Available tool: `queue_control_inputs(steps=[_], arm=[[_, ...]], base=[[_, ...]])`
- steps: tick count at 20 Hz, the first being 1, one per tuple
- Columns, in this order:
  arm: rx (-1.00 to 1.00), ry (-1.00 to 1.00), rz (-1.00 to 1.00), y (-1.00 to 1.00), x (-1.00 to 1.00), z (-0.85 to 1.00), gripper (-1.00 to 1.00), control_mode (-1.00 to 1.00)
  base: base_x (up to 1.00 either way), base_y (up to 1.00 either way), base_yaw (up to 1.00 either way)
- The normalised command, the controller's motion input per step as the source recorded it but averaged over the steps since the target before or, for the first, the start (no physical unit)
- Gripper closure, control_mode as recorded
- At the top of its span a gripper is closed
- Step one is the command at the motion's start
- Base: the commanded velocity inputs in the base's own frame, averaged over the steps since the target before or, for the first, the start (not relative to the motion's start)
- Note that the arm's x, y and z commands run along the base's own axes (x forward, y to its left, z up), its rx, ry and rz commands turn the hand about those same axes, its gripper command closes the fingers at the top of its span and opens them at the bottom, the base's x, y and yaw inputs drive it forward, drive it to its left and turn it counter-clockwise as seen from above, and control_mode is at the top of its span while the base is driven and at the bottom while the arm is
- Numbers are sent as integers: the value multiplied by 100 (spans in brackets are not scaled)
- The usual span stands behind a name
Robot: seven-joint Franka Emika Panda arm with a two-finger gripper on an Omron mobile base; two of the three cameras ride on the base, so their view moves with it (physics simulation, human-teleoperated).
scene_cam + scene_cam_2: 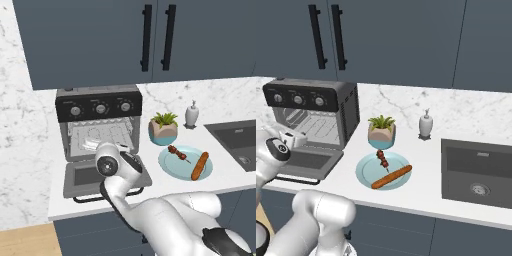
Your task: Pick up the kebab skewer and baguette bread, and place them inside the toaster oven. Close the toaster oven door and start by setting the timer.
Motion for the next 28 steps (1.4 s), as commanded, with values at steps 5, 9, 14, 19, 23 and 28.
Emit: queue_control_inputs(steps=[5,9,14,19,23,28], arm=[[0,0,0,0,29,0,-100,-100],[0,0,0,4,29,0,-100,-100],[-5,1,0,15,31,-15,-100,-100],[-8,0,0,30,25,-2,-100,-100],[-11,0,0,11,14,-1,-100,-100],[-10,0,0,0,6,0,-100,-100]], base=[[0,0,0],[0,0,0],[0,0,0],[0,0,0],[0,0,0],[0,0,0]])
